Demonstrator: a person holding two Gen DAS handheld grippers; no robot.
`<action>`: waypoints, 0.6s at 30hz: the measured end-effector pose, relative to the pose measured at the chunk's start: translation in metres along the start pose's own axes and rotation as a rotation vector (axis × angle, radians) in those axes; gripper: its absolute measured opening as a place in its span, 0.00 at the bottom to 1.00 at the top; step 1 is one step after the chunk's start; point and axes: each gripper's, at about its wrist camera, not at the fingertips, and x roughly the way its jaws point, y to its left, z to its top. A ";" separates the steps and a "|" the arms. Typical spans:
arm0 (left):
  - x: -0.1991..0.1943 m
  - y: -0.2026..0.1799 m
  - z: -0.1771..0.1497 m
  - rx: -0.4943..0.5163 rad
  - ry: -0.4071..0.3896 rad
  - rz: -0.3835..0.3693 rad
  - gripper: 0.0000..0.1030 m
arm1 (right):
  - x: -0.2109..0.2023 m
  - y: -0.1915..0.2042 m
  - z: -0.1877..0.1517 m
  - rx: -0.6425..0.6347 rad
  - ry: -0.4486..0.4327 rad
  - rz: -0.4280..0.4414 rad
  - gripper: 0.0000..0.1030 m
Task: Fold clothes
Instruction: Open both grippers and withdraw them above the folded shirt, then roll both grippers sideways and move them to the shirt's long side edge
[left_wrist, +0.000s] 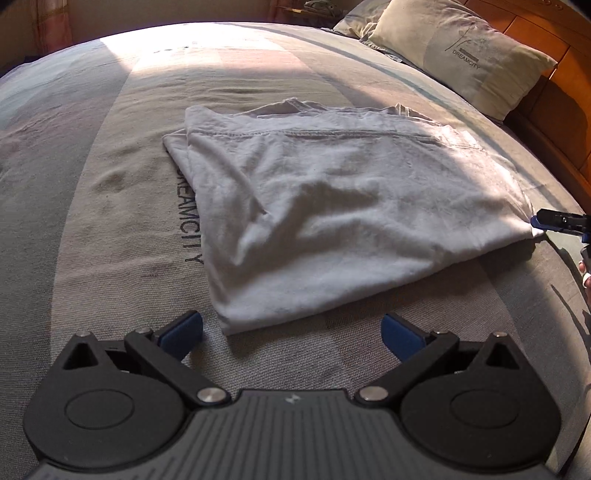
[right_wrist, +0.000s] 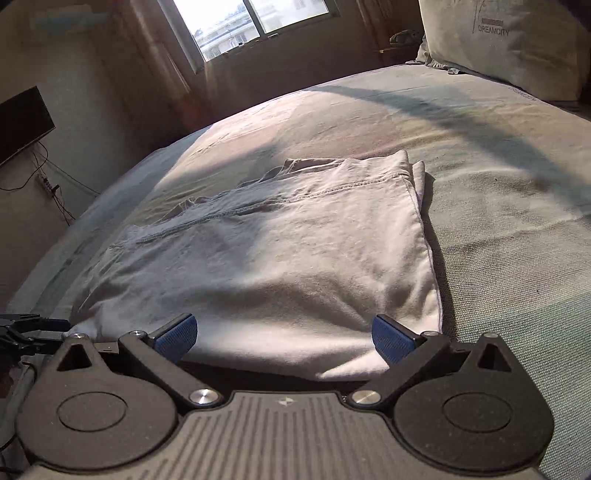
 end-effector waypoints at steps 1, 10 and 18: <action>-0.004 0.003 0.002 -0.006 -0.014 -0.010 0.99 | -0.005 -0.004 0.001 0.017 0.000 -0.014 1.00; 0.021 0.016 0.053 -0.075 -0.111 -0.026 0.99 | 0.004 0.018 0.011 0.009 -0.011 -0.063 1.00; 0.017 0.036 0.046 -0.100 -0.146 0.072 0.98 | 0.007 0.010 0.007 0.034 -0.014 -0.094 1.00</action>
